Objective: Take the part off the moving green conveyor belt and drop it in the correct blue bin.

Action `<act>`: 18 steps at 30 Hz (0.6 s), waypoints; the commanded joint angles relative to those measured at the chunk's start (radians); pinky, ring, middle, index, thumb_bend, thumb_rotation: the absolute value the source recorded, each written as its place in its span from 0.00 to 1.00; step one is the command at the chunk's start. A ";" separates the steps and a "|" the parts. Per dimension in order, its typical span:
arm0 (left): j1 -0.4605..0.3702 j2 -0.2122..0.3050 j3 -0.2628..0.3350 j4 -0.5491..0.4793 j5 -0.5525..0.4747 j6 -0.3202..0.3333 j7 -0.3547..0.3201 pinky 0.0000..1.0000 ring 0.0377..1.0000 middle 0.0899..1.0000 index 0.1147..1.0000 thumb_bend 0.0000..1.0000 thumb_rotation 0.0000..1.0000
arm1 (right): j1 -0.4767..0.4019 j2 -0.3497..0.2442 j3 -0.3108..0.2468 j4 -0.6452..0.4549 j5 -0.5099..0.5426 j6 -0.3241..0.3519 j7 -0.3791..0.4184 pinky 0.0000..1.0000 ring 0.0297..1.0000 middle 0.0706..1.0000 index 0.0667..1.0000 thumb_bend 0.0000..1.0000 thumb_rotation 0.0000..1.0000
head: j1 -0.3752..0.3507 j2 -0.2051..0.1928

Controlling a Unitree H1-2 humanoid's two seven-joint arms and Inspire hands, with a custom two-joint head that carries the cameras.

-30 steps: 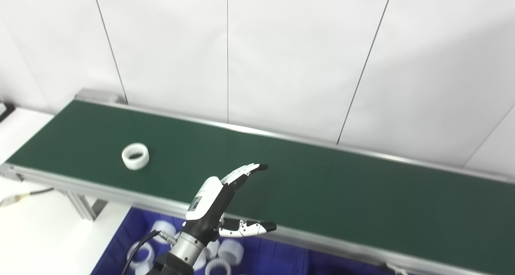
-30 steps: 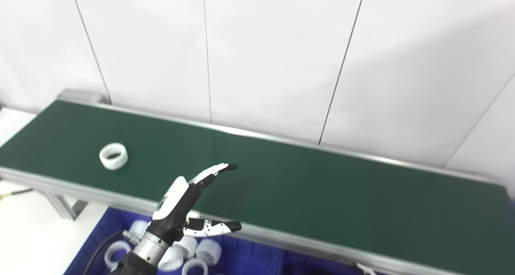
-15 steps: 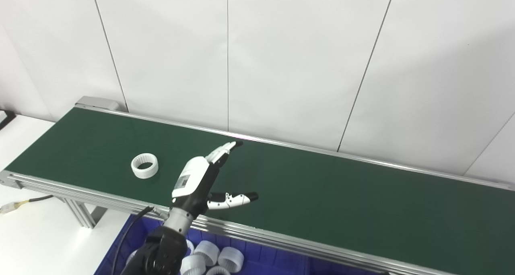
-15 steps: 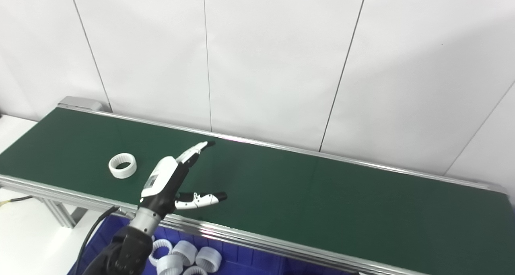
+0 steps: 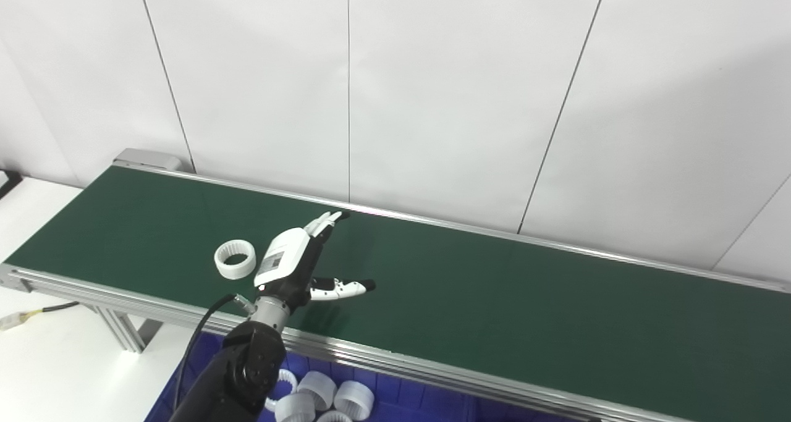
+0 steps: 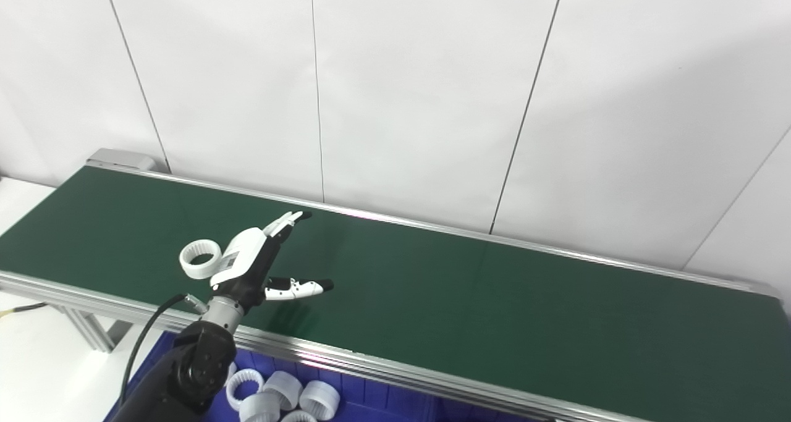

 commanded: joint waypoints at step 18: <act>-0.065 0.050 0.002 0.033 0.056 0.150 0.128 0.99 0.96 0.97 0.93 0.77 0.27 | -0.010 -0.014 -0.001 -0.025 0.005 -0.038 -0.020 0.58 0.63 0.64 0.78 0.85 0.16 | 0.001 0.005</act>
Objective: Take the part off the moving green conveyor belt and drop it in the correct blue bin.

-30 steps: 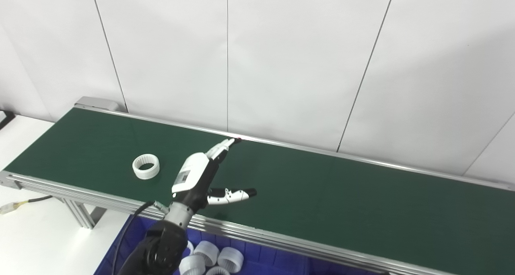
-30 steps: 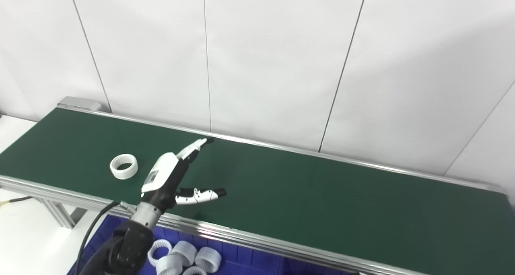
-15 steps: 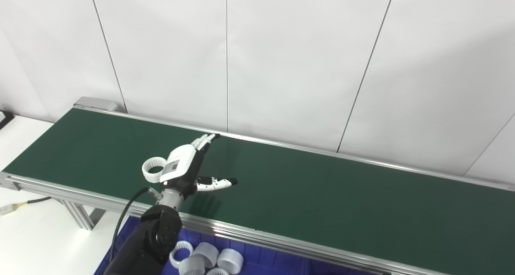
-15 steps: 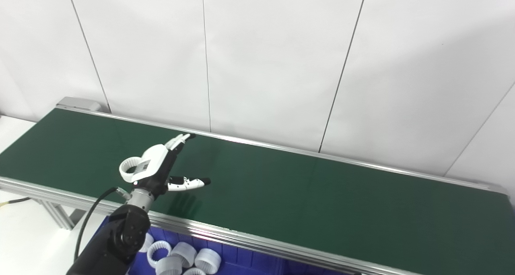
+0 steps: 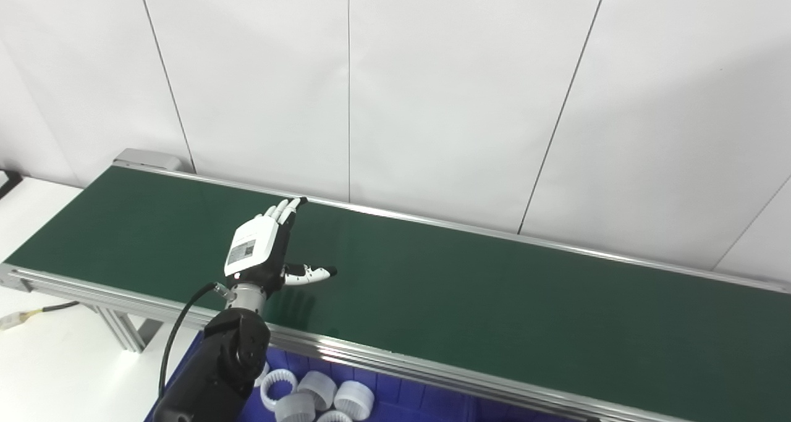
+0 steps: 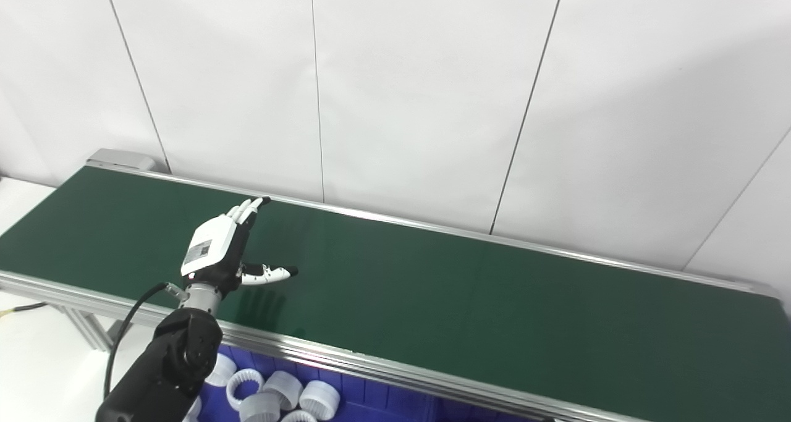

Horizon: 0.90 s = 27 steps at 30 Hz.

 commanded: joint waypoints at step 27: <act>-0.110 0.025 0.001 0.247 -0.059 0.031 0.161 0.90 0.91 0.94 0.94 0.78 0.13 | -0.008 -0.013 -0.001 -0.038 -0.004 -0.024 -0.009 0.59 0.64 0.64 0.78 0.84 0.15 | -0.009 0.004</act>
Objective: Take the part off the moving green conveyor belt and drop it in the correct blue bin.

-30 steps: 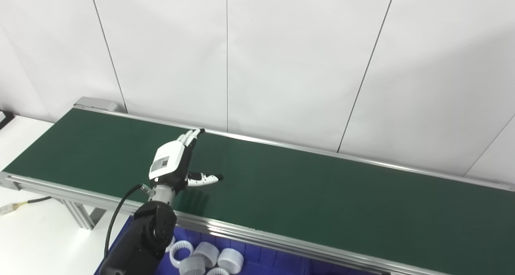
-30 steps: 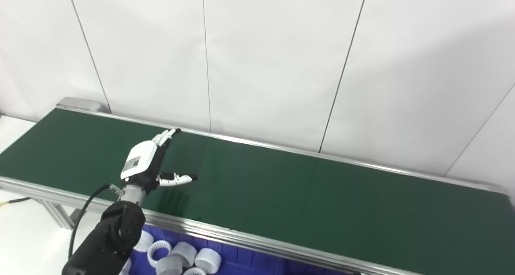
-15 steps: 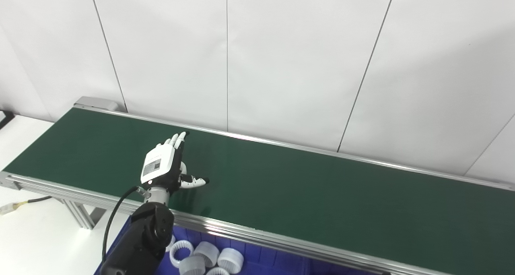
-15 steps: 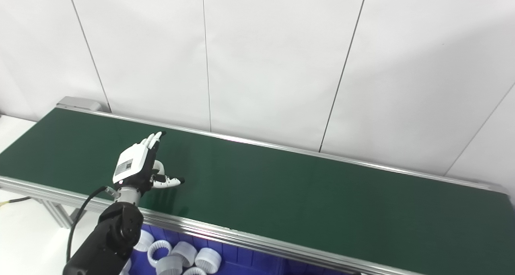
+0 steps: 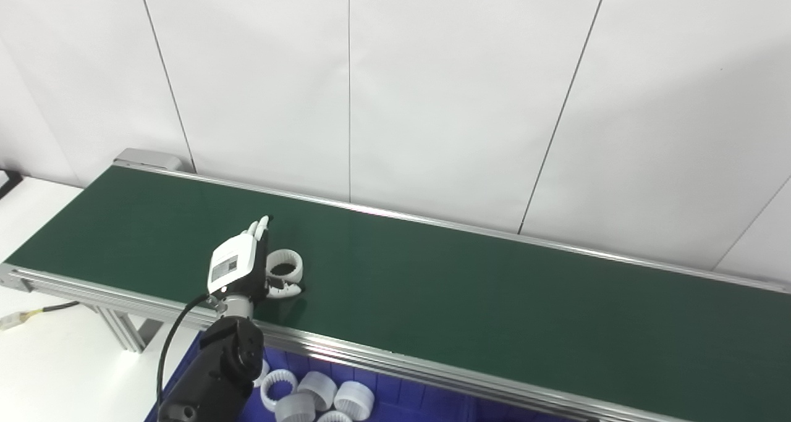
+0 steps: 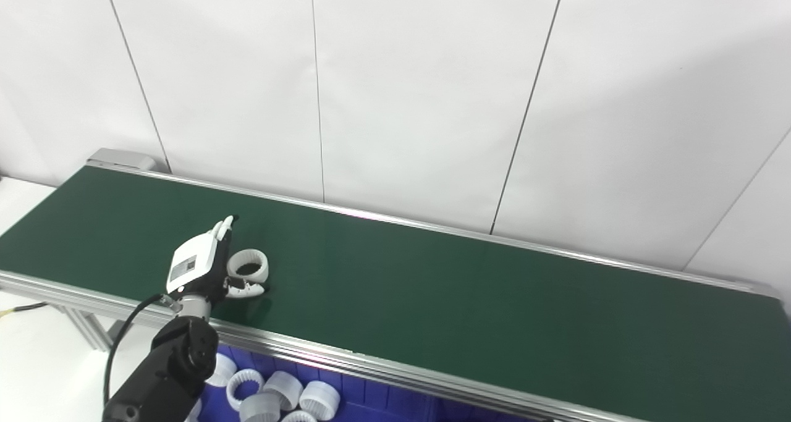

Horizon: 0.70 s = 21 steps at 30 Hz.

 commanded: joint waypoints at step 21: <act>-0.145 0.005 -0.009 0.285 -0.297 -0.584 0.015 0.50 0.55 0.57 0.57 0.46 0.00 | 0.005 -0.010 -0.011 -0.052 -0.003 -0.028 -0.009 0.59 0.64 0.64 0.79 0.84 0.15 | 0.001 0.018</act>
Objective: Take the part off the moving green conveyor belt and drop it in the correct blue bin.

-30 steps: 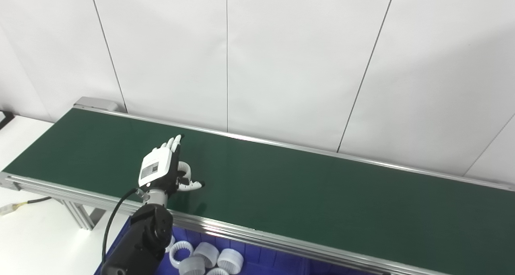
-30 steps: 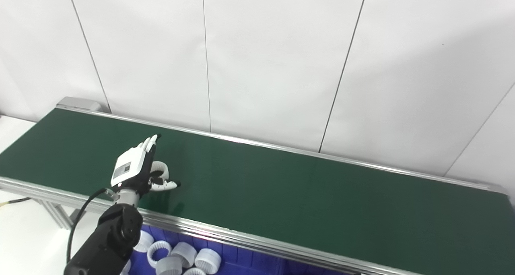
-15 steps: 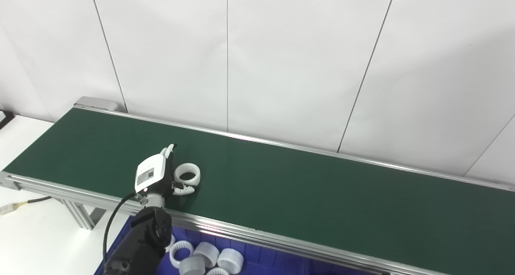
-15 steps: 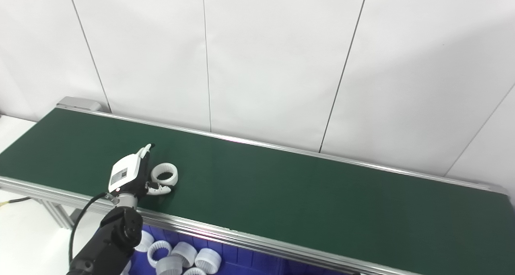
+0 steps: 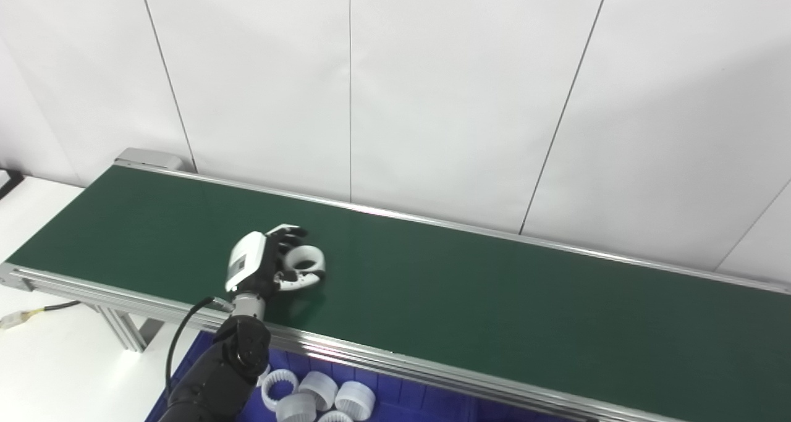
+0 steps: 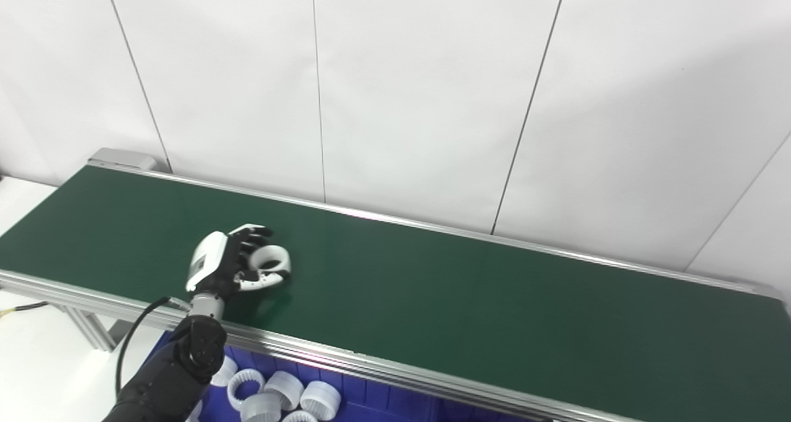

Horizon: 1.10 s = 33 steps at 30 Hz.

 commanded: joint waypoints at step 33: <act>0.306 -0.017 0.036 -0.623 0.023 -0.180 -0.008 0.22 0.42 0.43 0.44 0.50 0.00 | 0.019 0.003 -0.003 -0.119 -0.035 -0.012 -0.004 0.61 0.64 0.64 0.79 0.81 0.17 | -0.094 0.141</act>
